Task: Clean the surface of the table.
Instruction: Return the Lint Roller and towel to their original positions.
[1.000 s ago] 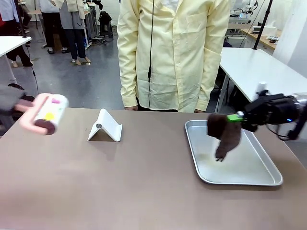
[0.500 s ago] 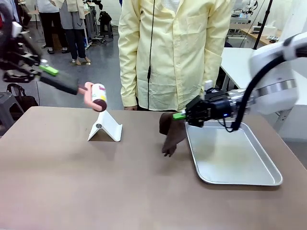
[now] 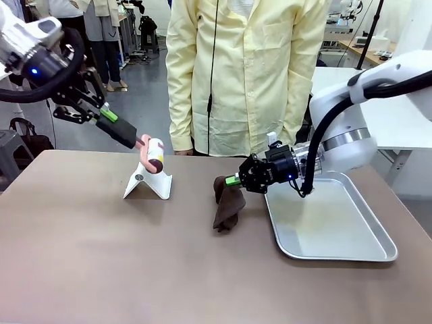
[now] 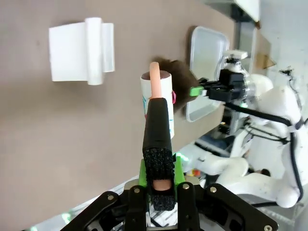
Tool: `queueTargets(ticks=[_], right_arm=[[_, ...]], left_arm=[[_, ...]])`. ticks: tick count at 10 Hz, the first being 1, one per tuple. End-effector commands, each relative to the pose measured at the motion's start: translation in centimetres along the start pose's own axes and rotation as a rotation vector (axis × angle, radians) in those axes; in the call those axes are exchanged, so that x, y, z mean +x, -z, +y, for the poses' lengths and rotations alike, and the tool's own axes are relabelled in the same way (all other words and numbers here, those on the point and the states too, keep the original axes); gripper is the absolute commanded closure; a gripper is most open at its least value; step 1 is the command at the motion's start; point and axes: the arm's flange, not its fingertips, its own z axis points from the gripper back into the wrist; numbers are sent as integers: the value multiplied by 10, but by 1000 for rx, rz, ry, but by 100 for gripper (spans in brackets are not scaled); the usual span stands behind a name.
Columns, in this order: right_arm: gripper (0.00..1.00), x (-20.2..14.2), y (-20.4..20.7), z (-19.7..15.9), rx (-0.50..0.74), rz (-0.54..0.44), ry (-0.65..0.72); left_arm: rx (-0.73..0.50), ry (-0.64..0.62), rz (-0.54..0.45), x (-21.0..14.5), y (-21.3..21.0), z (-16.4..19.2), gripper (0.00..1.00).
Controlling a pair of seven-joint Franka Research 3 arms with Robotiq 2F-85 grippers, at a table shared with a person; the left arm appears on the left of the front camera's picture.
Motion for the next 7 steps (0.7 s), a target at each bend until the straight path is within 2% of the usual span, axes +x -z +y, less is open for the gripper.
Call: queueTargets(ticks=[1, 3, 4, 5, 7], right_arm=[[93, 14, -2, 3, 45, -25, 66], [93, 17, -9, -1, 50, -43, 94], [93, 17, -10, -4, 50, -19, 117], [93, 10, -7, -7, 16, -18, 55], [93, 10, -7, -7, 16, -18, 55]], left_arm=[[73, 104, 68, 20, -3, -4, 78], [39, 150, 46, 26, 10, -9, 78], [3, 154, -14, 29, 14, -11, 78], [73, 107, 61, 28, 16, -6, 78], [73, 107, 61, 28, 16, -6, 78]])
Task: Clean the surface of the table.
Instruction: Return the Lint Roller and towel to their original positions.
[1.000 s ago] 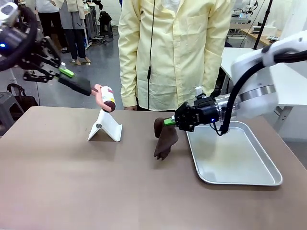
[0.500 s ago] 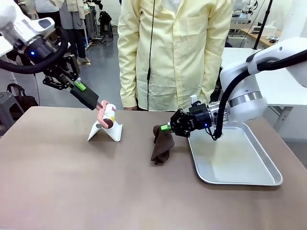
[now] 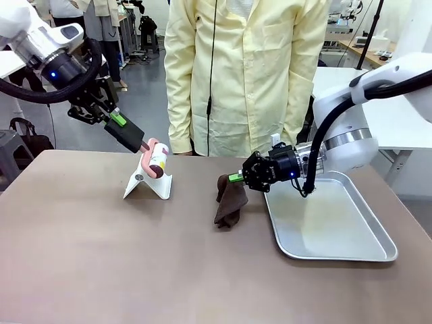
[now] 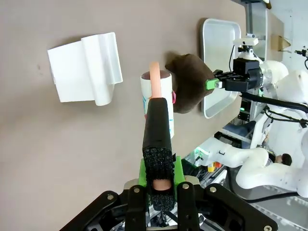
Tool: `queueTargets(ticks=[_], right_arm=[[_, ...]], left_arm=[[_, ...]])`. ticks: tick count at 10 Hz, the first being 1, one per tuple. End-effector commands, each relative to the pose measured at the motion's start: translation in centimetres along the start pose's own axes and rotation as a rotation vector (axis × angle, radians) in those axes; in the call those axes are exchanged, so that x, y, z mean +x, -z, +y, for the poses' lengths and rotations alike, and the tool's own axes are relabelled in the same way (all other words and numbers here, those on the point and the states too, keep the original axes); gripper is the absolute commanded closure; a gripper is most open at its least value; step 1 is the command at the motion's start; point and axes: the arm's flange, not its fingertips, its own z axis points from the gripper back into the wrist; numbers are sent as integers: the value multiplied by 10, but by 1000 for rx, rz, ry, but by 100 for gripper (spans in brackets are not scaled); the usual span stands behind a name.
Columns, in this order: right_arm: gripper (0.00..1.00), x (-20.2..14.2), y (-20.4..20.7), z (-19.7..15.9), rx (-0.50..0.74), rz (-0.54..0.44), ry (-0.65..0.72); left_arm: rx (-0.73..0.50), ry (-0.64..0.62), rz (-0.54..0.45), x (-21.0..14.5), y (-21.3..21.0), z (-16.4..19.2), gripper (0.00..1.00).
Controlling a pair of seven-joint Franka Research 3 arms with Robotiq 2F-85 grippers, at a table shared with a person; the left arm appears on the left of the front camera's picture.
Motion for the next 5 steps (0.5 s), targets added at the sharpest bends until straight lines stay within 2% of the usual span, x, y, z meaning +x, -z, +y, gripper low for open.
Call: queueTargets(ticks=[1, 5], right_arm=[[93, -1, 2, 1, -2, -2, -15], [93, 0, 1, 0, 0, 1, 0]], left_arm=[[10, -14, 14, -3, -2, 1, 78], [-1, -5, 4, 0, 0, 1, 78]])
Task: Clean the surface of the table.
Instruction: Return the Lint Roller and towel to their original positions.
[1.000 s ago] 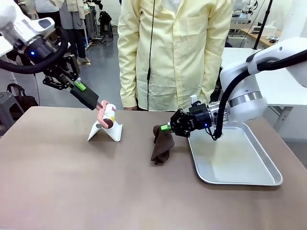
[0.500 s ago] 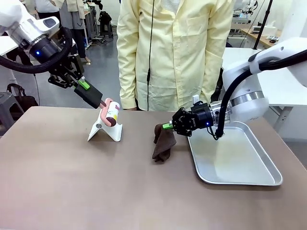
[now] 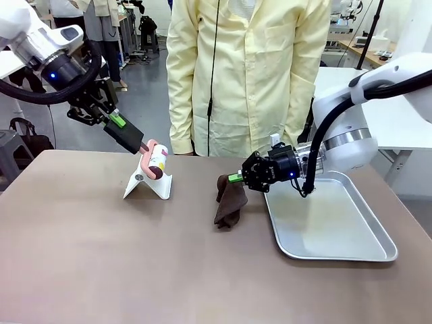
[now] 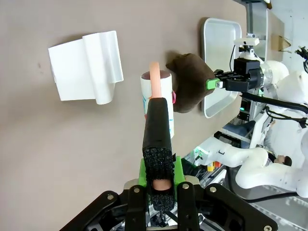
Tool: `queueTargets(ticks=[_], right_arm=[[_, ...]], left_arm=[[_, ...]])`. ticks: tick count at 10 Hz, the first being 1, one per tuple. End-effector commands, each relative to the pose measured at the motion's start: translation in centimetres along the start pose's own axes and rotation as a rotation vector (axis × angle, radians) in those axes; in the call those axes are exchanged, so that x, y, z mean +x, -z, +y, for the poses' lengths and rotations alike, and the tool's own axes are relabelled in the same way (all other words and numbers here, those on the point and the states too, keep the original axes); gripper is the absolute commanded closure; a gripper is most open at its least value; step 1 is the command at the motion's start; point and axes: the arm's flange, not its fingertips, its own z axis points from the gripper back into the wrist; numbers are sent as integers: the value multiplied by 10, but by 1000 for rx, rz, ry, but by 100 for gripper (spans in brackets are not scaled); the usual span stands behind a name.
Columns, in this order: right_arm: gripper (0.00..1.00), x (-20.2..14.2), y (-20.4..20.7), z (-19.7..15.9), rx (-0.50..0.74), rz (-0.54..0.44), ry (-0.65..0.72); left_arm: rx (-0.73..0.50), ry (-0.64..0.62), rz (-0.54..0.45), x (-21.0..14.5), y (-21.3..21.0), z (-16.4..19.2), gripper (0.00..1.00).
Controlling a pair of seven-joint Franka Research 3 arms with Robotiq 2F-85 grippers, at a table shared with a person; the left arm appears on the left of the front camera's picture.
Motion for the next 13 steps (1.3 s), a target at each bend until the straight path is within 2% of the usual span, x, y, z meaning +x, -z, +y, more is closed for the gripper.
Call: queueTargets(ticks=[1, 5, 9, 11, 13], right_arm=[[93, 0, 7, 4, -96, -13, 5], [93, 3, -10, 6, -380, 17, 36], [93, 10, 5, 16, -535, 87, -6], [93, 9, 5, 17, -515, 86, -20], [93, 8, 2, 16, -465, 83, -23]], left_arm=[[32, 28, 15, 10, 8, -5, 78], [26, -3, 28, 47, 29, 3, 78], [45, -36, 14, 62, 38, 2, 78], [65, -57, -24, 66, 39, 5, 78], [74, -70, -17, 68, 47, 8, 78]])
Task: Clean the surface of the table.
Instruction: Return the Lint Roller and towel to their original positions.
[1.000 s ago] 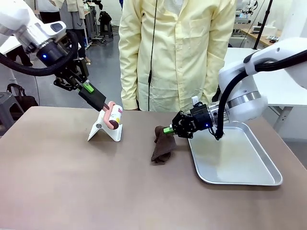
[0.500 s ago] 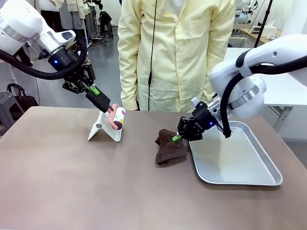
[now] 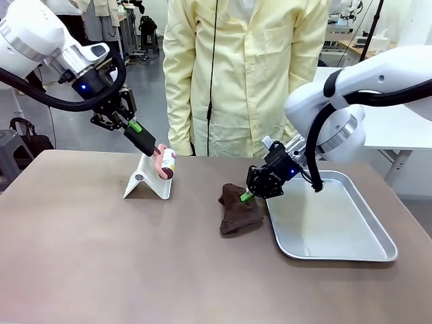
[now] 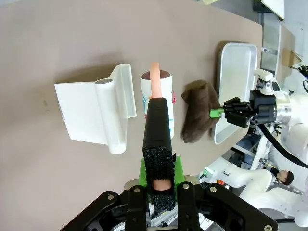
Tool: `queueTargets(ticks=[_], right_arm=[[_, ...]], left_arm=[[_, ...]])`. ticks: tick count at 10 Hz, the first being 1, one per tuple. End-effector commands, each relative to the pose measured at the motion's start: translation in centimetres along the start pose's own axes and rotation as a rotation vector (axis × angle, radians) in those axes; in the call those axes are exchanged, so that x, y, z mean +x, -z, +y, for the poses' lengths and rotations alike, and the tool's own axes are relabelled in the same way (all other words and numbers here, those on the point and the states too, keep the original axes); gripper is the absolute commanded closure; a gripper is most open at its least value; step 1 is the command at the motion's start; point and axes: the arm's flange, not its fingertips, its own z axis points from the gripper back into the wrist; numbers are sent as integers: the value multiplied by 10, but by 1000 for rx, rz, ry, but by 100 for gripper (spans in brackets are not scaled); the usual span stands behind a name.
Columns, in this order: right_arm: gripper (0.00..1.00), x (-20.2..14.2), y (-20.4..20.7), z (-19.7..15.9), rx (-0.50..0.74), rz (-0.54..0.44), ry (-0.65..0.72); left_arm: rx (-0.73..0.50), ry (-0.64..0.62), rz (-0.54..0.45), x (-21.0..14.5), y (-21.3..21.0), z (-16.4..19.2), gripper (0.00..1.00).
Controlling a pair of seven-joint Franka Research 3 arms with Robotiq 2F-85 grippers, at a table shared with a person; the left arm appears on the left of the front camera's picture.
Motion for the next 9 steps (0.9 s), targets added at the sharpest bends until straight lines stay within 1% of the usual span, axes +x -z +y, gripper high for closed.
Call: queueTargets(ticks=[1, 3, 6, 7, 9], right_arm=[[93, 2, -3, 2, 43, -10, -4], [93, 4, -4, 3, 56, -25, -5], [93, 6, -1, 1, 63, -17, -5], [93, 6, -1, 0, 66, -17, -3], [93, 5, 3, 0, 72, -6, -4]], left_arm=[[47, -29, -1, 4, 9, -3, 78], [61, -37, 35, 6, 17, -3, 78], [87, -52, 47, 10, 23, 2, 78], [85, -43, 82, 11, 27, 2, 78], [96, -45, 73, 13, 32, 3, 78]])
